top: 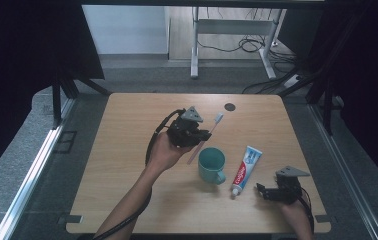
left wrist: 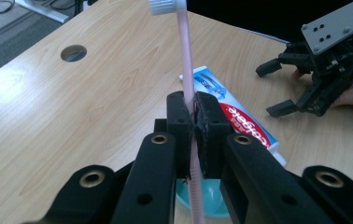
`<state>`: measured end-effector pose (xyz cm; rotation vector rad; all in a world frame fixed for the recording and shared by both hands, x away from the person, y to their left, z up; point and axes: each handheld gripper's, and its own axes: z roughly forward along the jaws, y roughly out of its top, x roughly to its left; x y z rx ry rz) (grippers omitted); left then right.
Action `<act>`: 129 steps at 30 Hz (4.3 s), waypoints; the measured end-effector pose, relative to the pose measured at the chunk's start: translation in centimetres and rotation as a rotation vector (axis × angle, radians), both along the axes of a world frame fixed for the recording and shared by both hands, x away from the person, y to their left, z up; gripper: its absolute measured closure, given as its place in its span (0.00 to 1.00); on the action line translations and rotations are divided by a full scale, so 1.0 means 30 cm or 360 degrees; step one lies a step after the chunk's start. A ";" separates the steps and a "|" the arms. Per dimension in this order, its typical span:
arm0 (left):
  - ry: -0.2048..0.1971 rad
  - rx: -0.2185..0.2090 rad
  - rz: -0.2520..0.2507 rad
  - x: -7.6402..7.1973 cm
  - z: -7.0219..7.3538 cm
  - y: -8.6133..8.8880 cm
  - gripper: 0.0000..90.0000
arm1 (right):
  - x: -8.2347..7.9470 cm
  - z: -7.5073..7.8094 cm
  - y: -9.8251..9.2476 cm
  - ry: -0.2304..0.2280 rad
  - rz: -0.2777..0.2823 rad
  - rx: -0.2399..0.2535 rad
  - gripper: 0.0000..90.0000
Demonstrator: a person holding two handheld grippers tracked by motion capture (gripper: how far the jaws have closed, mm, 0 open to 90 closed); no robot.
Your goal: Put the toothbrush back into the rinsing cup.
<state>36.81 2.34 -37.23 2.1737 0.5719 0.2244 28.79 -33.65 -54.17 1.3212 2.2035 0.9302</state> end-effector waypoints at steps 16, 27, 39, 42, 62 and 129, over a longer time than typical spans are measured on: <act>-0.0043 -0.0065 0.0038 0.038 -0.005 -0.081 0.95 | 0.001 0.000 0.001 0.0003 0.0004 0.0003 0.09; -0.0039 -0.0068 0.0066 0.057 -0.014 -0.104 0.95 | 0.002 0.000 0.001 0.0002 0.0008 0.0002 0.09; -0.0077 -0.0086 0.0089 0.061 -0.015 -0.145 0.95 | 0.002 0.001 0.001 0.0002 0.0011 0.0003 0.09; -0.0075 -0.0075 0.0084 0.061 -0.035 -0.157 0.95 | 0.002 0.000 0.001 0.0002 0.0013 0.0004 0.09; -0.0105 -0.0053 0.0085 0.036 -0.146 -0.166 0.95 | 0.004 0.001 0.002 0.0004 0.0018 0.0009 0.09; -0.0027 0.0072 0.0075 -0.046 -0.279 -0.131 0.89 | 0.003 0.001 0.002 0.0004 0.0028 0.0007 0.10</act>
